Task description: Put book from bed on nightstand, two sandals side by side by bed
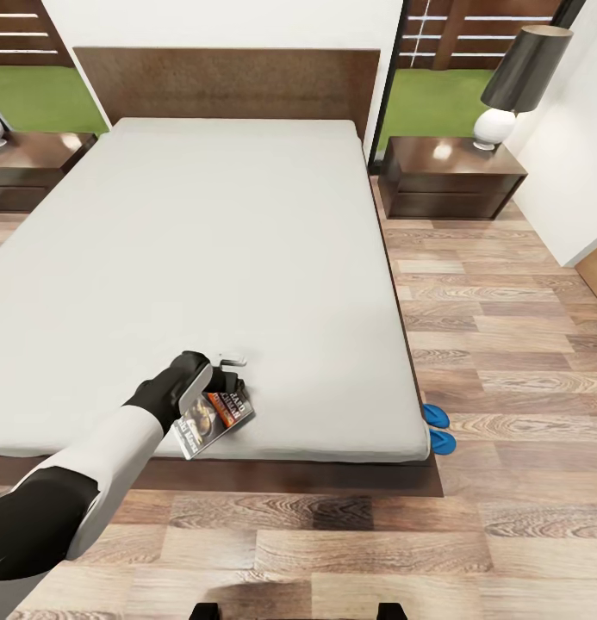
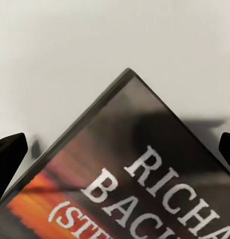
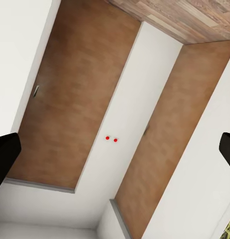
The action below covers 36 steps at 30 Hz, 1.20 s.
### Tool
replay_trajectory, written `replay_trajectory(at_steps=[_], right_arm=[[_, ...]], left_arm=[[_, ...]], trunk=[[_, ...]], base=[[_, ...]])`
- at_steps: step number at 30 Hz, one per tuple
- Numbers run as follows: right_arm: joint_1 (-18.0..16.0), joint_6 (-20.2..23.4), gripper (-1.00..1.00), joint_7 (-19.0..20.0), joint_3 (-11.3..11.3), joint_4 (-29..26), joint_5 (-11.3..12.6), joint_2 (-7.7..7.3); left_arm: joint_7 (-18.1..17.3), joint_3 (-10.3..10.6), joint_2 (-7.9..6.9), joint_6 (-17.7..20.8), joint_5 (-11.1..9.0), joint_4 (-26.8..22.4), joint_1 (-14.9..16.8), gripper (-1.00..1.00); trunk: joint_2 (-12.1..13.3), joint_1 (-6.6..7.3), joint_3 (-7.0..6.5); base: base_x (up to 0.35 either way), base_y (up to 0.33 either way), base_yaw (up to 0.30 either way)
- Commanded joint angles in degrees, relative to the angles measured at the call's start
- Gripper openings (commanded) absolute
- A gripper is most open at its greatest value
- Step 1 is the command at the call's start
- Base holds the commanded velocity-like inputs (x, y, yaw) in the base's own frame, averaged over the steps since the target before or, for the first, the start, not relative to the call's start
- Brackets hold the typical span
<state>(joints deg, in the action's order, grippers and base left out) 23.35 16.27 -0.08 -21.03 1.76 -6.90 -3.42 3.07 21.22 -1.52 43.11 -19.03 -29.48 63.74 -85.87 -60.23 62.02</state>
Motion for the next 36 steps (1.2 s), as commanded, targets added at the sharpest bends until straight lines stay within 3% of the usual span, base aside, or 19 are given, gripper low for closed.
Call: replay_trajectory(at_steps=[1, 36], right_arm=[[0.0, 0.3, 1.00, 0.0, 0.1, -0.1, -0.6, 0.00], [0.0, 0.3, 1.00, 0.0, 0.1, -0.1, -0.7, 0.07]], left_arm=[[-0.3, 0.4, -0.08, -0.6, -1.7, 0.7, 0.0, 1.00], [-0.3, 0.5, -0.06, -1.0, -1.7, 0.7, 0.0, 1.00]], trunk=[[0.0, -0.03, 0.04], [0.0, -0.03, 0.04]], base=[[-0.001, 0.000, 0.000], [0.000, 0.000, 0.000]])
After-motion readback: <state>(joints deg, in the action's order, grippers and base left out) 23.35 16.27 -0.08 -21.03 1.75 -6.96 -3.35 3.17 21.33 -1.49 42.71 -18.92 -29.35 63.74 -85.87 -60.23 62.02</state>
